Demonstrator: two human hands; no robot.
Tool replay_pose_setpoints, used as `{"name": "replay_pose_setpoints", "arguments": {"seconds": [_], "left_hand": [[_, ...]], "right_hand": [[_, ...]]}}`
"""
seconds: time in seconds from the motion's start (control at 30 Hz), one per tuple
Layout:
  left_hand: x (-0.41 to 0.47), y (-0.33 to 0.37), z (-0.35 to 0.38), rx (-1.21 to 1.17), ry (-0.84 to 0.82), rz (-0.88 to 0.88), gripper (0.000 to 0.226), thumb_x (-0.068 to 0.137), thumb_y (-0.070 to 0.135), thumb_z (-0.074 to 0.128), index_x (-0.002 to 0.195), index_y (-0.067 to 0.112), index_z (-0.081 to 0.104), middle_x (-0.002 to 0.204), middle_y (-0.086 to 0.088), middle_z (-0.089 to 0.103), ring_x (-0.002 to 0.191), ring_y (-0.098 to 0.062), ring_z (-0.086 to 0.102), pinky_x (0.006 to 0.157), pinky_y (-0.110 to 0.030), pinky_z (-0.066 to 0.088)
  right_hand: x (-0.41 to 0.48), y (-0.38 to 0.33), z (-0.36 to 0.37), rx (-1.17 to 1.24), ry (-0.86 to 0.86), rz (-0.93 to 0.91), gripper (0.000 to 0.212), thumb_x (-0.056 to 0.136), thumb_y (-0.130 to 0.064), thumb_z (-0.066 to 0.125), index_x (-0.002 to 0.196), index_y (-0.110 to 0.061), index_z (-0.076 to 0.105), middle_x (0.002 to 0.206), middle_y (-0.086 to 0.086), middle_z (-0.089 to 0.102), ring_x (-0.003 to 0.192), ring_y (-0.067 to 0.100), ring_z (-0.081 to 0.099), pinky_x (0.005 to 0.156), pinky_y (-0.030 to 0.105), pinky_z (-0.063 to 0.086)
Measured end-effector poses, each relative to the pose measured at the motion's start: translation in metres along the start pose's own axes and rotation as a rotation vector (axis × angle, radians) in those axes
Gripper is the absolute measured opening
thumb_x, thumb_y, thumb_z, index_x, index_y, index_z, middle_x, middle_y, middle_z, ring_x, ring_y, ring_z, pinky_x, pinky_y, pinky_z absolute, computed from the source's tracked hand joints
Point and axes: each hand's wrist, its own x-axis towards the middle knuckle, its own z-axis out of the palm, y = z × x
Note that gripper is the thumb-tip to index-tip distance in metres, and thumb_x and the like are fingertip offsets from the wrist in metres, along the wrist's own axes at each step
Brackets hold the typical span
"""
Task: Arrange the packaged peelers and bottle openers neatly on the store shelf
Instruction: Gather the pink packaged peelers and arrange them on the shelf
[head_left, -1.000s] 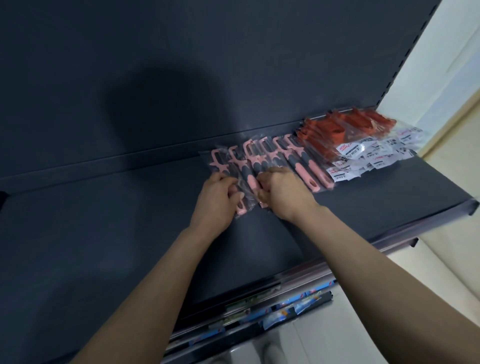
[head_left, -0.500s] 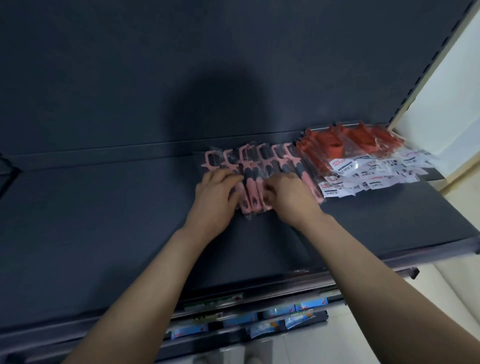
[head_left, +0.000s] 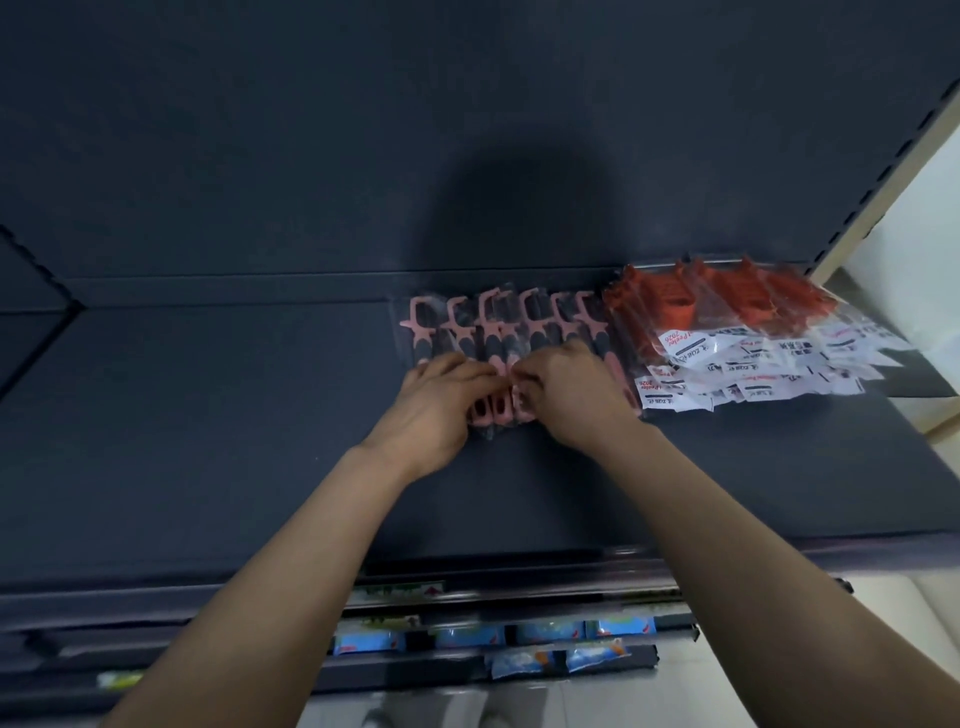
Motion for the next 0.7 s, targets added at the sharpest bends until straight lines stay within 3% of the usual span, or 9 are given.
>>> {"name": "replay_pose_setpoints", "arguments": {"seconds": [0.13,0.23,0.4,0.5,0.6,0.7], "left_hand": [[0.002,0.003,-0.006,0.034,-0.005,0.003,0.073,0.078,-0.014,0.039,0.138,0.027,0.041,0.142,0.013,0.039,0.132,-0.015,0.023,0.102,-0.023,0.013],[0.002,-0.001,-0.005,-0.025,-0.006,-0.002,0.076,0.077,-0.016,0.039,0.140,0.026,0.038,0.146,0.010,0.035,0.135,-0.017,0.023,0.110,-0.029,0.016],[-0.012,-0.025,-0.006,-0.156,0.241,-0.166,0.056,0.086,-0.005,0.043,0.140,0.013,0.039,0.143,-0.006,0.037,0.129,-0.026,0.032,0.110,-0.035,0.026],[-0.017,-0.036,-0.008,-0.172,0.144,-0.253,0.041,0.095,0.011,0.043,0.136,0.008,0.042,0.139,-0.009,0.041,0.126,-0.028,0.038,0.107,-0.038,0.030],[-0.015,-0.040,-0.011,-0.211,0.100,-0.226,0.031,0.095,0.010,0.045,0.123,0.001,0.051,0.129,-0.013,0.051,0.119,-0.027,0.045,0.099,-0.031,0.032],[-0.012,-0.043,-0.014,-0.228,0.083,-0.207,0.036,0.095,0.010,0.045,0.129,0.001,0.048,0.134,-0.013,0.049,0.123,-0.026,0.044,0.101,-0.026,0.029]], "right_hand": [[-0.001,-0.004,-0.004,-0.016,-0.004,0.015,0.024,0.094,-0.018,0.045,0.104,-0.019,0.067,0.107,0.006,0.065,0.106,0.030,0.047,0.085,0.036,0.044],[-0.003,-0.008,-0.006,-0.029,0.018,0.044,0.025,0.094,-0.019,0.044,0.109,-0.017,0.063,0.110,0.007,0.063,0.108,0.031,0.047,0.083,0.036,0.041],[-0.002,-0.020,-0.006,0.001,0.043,0.003,0.028,0.094,-0.023,0.044,0.115,-0.015,0.060,0.121,0.004,0.059,0.114,0.029,0.044,0.093,0.039,0.039],[0.001,-0.031,-0.003,-0.037,-0.045,-0.031,0.025,0.095,-0.028,0.043,0.111,-0.015,0.058,0.125,0.000,0.055,0.122,0.025,0.039,0.093,0.036,0.035],[0.003,-0.037,0.000,-0.024,-0.064,-0.038,0.024,0.095,-0.022,0.042,0.111,-0.014,0.058,0.122,0.000,0.057,0.121,0.023,0.042,0.095,0.035,0.034],[0.003,-0.039,-0.001,-0.017,-0.066,-0.017,0.024,0.093,-0.016,0.043,0.109,-0.014,0.059,0.117,-0.001,0.058,0.116,0.021,0.046,0.093,0.033,0.034]]}}
